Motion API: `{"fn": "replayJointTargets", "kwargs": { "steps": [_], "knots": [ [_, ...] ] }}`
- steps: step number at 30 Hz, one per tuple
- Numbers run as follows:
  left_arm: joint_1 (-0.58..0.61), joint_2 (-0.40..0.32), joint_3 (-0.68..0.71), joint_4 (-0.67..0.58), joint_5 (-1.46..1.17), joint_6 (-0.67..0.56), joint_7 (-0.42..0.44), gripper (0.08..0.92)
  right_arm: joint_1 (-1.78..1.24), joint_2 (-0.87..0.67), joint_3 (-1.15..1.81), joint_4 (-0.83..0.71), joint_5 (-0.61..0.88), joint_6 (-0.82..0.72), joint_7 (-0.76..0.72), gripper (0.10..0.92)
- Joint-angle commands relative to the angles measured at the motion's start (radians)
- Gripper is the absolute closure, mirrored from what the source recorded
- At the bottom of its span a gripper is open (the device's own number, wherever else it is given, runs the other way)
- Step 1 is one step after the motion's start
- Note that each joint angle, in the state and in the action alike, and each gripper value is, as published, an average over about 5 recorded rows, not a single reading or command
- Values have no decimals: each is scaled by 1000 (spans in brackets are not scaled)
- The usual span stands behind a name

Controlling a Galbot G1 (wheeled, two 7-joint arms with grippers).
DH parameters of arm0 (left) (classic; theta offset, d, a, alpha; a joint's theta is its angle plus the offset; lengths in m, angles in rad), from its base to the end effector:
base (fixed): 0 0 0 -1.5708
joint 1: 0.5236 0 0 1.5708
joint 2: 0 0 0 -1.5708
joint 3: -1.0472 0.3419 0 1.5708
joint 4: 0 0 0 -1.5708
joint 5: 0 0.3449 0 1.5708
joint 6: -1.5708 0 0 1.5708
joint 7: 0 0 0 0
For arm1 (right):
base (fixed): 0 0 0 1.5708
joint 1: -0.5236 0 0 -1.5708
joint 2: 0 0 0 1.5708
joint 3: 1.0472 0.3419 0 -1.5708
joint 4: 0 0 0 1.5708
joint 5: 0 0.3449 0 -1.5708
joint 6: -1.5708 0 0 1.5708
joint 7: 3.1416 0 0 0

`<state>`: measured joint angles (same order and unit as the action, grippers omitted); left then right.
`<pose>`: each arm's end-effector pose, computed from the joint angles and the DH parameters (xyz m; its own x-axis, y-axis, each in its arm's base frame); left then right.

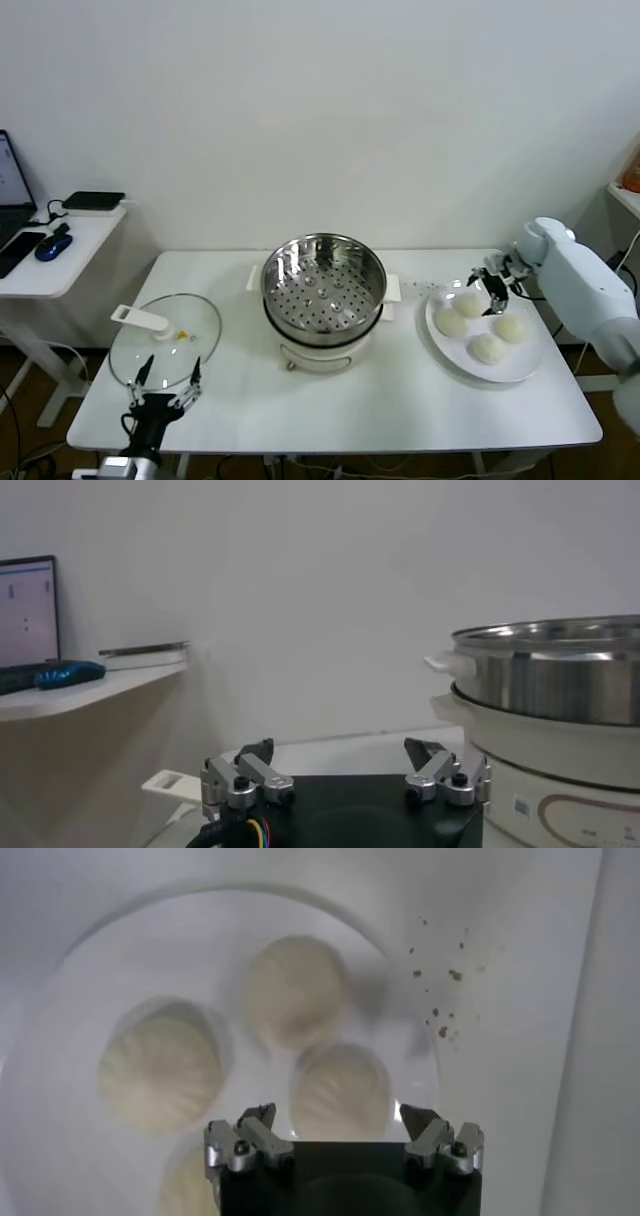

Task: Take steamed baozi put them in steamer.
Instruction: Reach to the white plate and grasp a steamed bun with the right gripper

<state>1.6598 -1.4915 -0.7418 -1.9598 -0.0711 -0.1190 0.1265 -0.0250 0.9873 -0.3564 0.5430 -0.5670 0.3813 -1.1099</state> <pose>0.1371 0.0856 -0.3468 -0.9950 -0.0331 0.0946 -0.0228 0.9939 0.1078 0.5775 -0.2364 -0.2199 -0.2359 -0.1062 0.9659 -0.9432 -0.2143 -0.2539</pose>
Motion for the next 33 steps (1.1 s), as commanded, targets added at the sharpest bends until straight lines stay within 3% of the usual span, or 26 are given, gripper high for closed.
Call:
{"fn": "replayJointTargets", "kwargs": {
  "steps": [1,33],
  "knots": [
    [0,-1,1,3,0,-2,0,177,-24,26,80,-35,-126,44,51,203],
    [10,-3,-1,7,-4,-8,-2,177,-46,67,118,-73,-195,50,127,203]
  ]
}}
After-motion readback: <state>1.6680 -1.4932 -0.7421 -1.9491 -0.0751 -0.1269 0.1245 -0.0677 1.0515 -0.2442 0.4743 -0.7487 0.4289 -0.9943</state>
